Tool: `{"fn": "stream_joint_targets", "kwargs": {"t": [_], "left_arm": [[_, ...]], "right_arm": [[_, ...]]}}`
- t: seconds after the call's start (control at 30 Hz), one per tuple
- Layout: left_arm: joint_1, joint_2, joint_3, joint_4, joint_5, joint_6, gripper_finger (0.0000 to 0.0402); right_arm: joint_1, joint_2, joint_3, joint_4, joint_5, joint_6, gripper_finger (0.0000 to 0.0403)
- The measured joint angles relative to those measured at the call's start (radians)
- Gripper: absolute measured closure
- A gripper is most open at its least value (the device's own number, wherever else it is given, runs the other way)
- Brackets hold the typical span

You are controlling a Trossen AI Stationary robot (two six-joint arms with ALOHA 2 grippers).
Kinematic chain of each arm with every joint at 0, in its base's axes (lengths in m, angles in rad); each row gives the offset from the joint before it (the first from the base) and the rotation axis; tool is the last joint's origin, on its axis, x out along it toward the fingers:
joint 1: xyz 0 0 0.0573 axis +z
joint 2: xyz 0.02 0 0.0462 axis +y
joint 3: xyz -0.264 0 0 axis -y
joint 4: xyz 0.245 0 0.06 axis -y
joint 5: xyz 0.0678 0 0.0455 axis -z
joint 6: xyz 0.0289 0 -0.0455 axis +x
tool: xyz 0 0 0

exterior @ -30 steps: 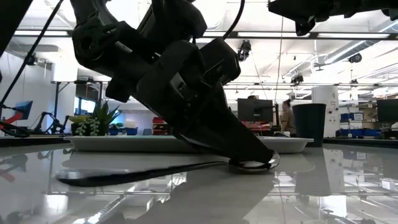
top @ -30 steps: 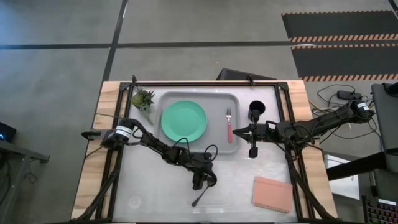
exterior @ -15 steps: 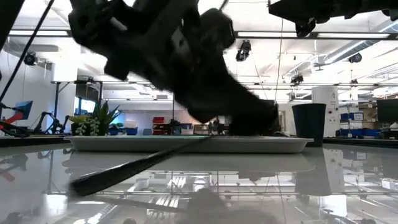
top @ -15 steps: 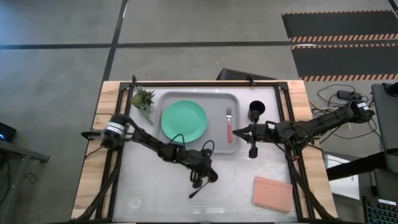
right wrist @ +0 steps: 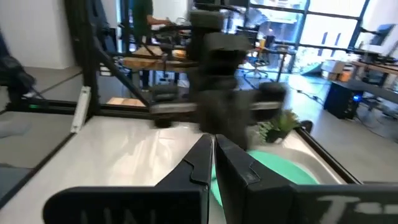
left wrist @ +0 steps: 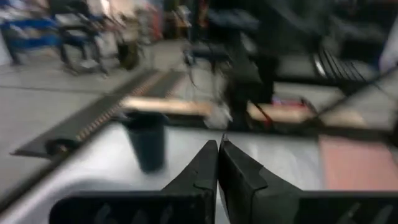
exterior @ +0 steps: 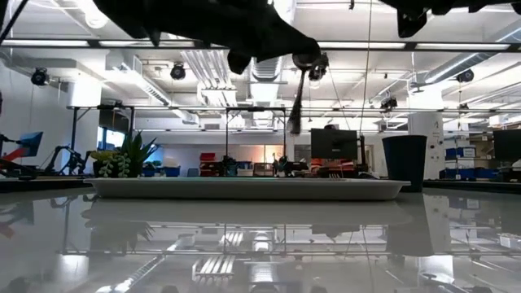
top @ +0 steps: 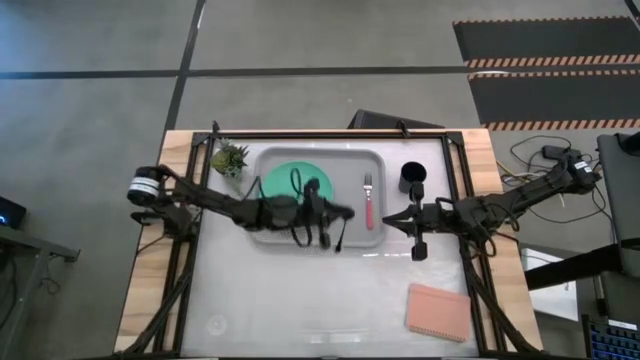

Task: Pick and place plate/cup/fork/spoon on tray
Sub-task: Put the black spoon on the gray tray to the right side of the light green plate

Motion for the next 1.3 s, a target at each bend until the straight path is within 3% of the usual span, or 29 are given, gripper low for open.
{"fn": "stream_joint_targets", "kwargs": {"t": [0.3, 0.7, 1.3], "left_arm": [[0.159, 0.072, 0.021, 0.098, 0.002, -0.159, 0.0401], [0.242, 0.298, 0.088, 0.094, 0.007, -0.185, 0.0401], [0.294, 0.319, 0.096, 0.068, 0.008, -0.181, 0.0401]], "right_arm": [[0.036, -0.026, 0.0, -0.029, 0.001, -0.004, 0.0394], [0.036, -0.032, 0.0, -0.046, 0.008, 0.0, 0.0394], [0.036, -0.032, 0.0, -0.046, 0.008, 0.001, 0.0394]]}}
